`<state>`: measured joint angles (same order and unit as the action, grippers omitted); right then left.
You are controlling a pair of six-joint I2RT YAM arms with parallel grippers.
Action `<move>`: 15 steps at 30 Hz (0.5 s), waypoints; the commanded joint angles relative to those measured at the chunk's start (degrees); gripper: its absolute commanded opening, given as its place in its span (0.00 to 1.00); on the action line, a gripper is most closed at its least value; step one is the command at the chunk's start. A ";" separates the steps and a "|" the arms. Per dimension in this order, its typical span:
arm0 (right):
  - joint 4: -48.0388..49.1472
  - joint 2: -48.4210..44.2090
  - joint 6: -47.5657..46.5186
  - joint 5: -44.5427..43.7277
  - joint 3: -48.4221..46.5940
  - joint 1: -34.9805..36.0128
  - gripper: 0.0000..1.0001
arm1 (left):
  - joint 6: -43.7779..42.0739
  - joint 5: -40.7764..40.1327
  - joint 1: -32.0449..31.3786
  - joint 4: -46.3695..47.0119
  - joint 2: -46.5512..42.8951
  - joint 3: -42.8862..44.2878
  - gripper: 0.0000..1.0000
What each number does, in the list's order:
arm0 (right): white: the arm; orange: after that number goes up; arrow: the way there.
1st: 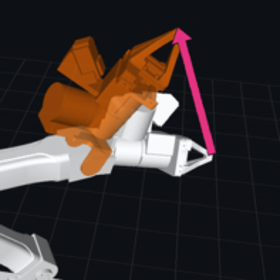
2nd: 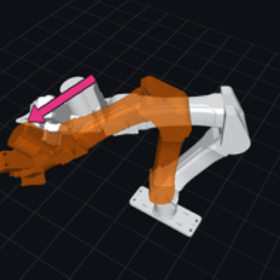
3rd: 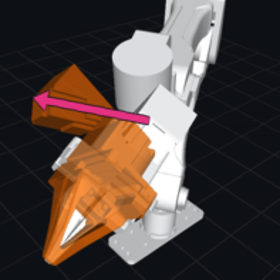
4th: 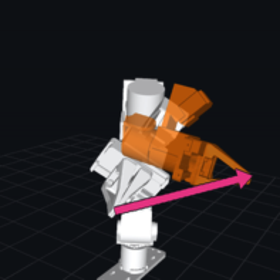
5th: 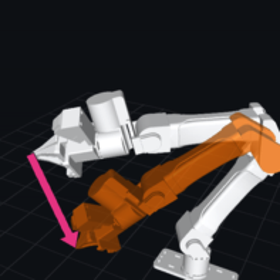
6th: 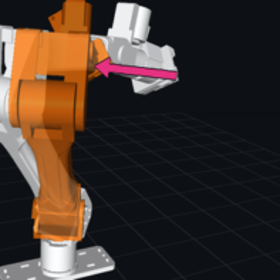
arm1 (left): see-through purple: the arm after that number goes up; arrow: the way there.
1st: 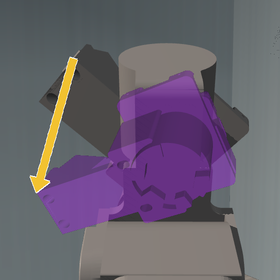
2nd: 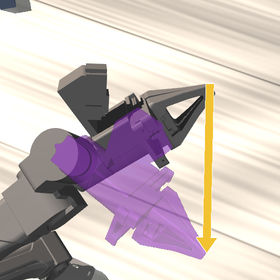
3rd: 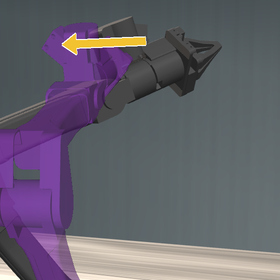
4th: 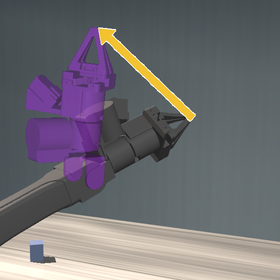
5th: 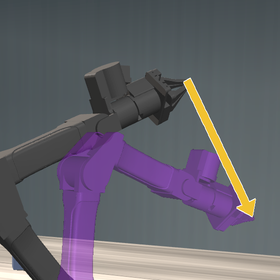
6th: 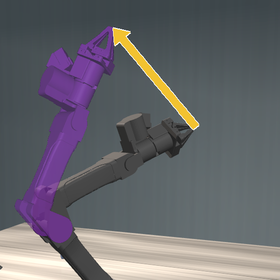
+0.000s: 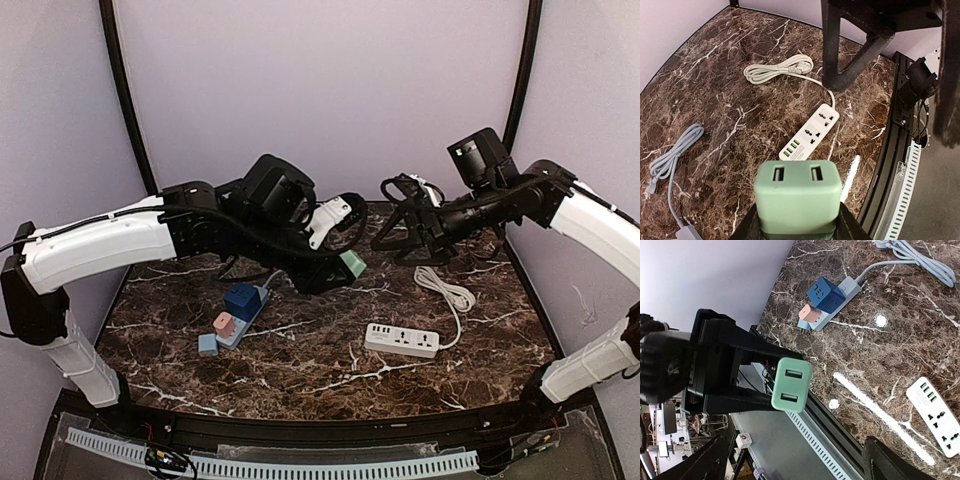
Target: Insert the plug
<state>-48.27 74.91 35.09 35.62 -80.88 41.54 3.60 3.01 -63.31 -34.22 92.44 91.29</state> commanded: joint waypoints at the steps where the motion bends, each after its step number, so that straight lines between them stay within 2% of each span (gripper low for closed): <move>1: -0.80 0.95 2.24 1.74 -1.56 -0.32 0.91 | -1.47 0.79 -1.75 1.31 1.93 3.05 0.01; 5: -1.16 1.61 3.65 1.29 -1.16 -0.33 0.89 | -1.74 0.16 -2.88 1.53 4.00 4.77 0.01; 15: -1.39 1.38 5.41 0.33 1.68 -0.32 0.75 | -2.06 -3.61 -4.39 3.82 6.43 6.82 0.01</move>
<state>-49.78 76.36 39.66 36.16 -80.71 41.45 2.17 1.58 -67.09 -32.36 98.89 96.40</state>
